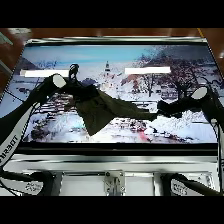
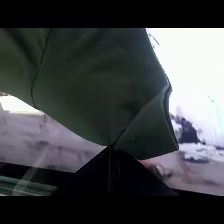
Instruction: Fold the shirts.
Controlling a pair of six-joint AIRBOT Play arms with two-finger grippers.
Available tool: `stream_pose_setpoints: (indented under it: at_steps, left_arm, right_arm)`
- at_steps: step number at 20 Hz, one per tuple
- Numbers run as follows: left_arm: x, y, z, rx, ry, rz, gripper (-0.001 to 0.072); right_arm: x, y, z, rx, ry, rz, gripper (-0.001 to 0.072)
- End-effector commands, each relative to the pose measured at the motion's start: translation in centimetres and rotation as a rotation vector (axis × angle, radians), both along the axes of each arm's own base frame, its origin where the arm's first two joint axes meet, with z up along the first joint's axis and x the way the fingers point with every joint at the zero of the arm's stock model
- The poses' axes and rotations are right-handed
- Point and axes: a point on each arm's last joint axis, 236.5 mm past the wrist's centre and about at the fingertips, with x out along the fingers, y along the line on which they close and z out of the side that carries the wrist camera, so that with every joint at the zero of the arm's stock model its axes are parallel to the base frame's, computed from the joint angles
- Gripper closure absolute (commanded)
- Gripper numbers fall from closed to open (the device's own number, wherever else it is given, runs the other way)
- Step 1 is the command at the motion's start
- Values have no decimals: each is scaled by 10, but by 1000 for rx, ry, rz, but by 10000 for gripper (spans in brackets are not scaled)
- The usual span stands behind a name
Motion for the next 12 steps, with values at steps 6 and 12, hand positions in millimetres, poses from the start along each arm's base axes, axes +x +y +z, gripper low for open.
stream_pose_setpoints:
  at_steps: [6, 12]
  left_arm:
    - [-89, 146, 15, 123, 253, 2, 329]
    - [-171, 97, -71, -178, 390, 249, 101]
  right_arm:
    - [6, 1, -12, 4, -1, 6, 657]
    - [8, 0, -12, -1, -15, 11, 656]
